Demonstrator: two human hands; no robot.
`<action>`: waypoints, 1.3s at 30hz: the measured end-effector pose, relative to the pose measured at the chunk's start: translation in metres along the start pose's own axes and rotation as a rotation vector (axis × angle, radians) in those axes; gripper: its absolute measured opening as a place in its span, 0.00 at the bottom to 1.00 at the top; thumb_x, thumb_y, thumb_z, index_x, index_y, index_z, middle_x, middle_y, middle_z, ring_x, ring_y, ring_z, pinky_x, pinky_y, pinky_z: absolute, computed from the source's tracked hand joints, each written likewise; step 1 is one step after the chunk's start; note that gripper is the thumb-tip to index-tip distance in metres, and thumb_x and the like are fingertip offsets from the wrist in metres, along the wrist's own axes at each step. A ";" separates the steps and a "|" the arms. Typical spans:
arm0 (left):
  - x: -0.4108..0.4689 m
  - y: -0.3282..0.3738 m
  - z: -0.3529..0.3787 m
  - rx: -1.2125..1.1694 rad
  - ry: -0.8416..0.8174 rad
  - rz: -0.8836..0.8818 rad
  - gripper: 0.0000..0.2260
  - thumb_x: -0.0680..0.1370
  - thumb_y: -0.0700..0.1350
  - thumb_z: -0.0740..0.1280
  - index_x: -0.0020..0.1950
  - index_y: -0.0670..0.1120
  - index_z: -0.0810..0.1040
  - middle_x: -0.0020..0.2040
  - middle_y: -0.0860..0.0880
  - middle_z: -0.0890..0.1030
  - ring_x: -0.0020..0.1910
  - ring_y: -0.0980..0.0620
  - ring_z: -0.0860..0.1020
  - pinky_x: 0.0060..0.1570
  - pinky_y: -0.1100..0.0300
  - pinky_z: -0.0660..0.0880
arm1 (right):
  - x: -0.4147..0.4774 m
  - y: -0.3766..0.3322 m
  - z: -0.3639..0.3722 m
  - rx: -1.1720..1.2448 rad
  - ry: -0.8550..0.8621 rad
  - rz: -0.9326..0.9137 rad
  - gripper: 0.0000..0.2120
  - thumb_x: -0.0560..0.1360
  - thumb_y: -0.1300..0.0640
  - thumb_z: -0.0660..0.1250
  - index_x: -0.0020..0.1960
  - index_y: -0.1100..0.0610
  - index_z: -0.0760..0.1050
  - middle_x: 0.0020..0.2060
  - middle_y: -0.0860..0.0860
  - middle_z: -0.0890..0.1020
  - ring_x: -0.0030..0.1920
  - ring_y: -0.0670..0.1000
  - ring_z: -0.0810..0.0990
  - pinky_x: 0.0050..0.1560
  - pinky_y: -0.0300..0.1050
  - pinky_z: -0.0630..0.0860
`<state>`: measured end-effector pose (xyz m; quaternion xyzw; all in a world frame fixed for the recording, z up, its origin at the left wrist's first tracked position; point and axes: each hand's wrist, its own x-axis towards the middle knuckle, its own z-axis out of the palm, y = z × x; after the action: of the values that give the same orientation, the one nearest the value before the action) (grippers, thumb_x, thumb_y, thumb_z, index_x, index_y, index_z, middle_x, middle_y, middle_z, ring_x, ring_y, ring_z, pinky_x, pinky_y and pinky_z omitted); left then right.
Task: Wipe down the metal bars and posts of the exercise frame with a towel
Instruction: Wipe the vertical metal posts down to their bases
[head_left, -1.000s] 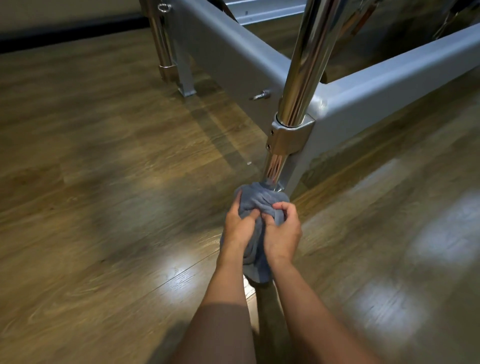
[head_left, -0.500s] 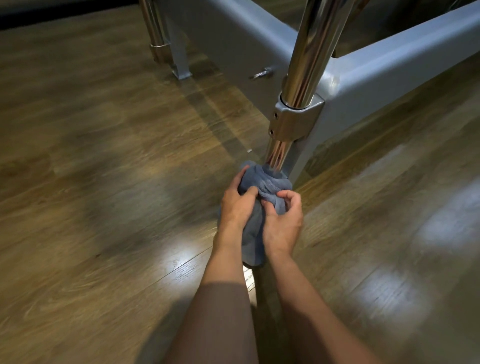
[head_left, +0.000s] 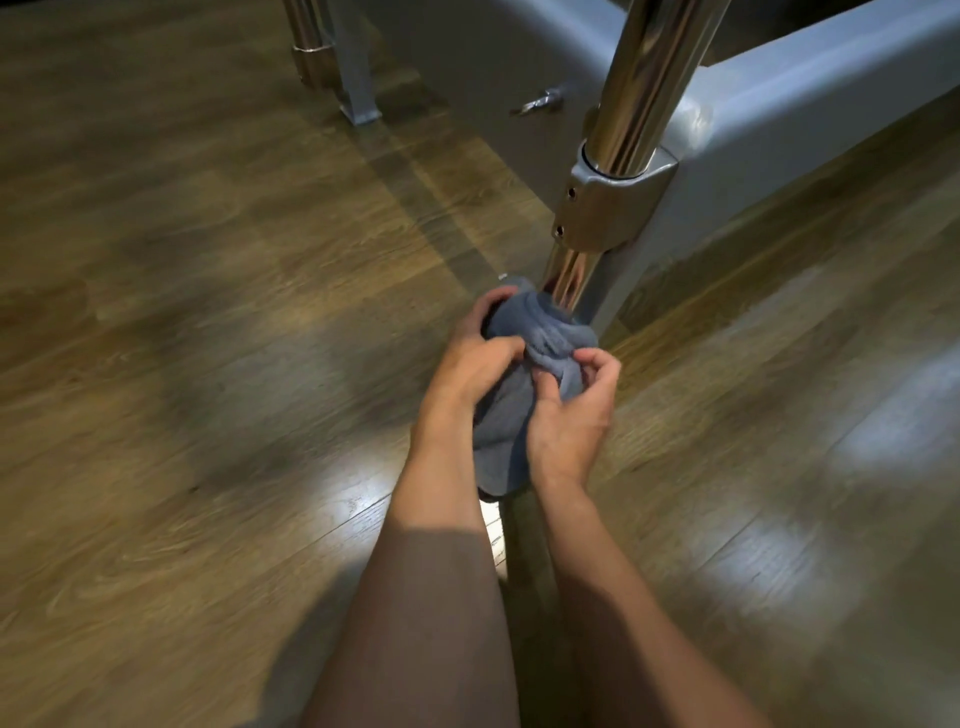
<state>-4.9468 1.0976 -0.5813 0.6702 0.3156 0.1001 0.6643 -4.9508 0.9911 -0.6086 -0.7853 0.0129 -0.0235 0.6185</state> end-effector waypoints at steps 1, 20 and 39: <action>0.002 0.005 -0.004 0.006 -0.031 0.018 0.28 0.68 0.27 0.65 0.63 0.50 0.74 0.62 0.49 0.76 0.61 0.52 0.74 0.49 0.72 0.72 | -0.002 0.001 0.003 -0.007 -0.003 0.005 0.17 0.73 0.61 0.69 0.59 0.50 0.69 0.53 0.46 0.79 0.55 0.46 0.78 0.58 0.42 0.73; -0.009 -0.023 0.015 0.164 0.114 -0.115 0.27 0.69 0.31 0.71 0.58 0.57 0.69 0.59 0.47 0.78 0.58 0.47 0.78 0.59 0.54 0.75 | 0.007 0.016 0.000 -0.227 -0.244 0.150 0.10 0.76 0.62 0.66 0.57 0.56 0.72 0.51 0.52 0.80 0.54 0.53 0.79 0.56 0.42 0.72; -0.258 0.458 -0.186 0.371 0.375 -0.100 0.18 0.79 0.58 0.62 0.62 0.48 0.74 0.60 0.45 0.81 0.61 0.42 0.76 0.50 0.60 0.66 | -0.085 -0.555 -0.073 -0.447 -0.685 -0.447 0.19 0.79 0.56 0.61 0.70 0.53 0.68 0.62 0.54 0.75 0.61 0.56 0.75 0.60 0.50 0.70</action>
<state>-5.1185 1.1459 -0.0533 0.7339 0.4787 0.1301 0.4640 -5.0439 1.0545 -0.0543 -0.8453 -0.3570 0.1079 0.3825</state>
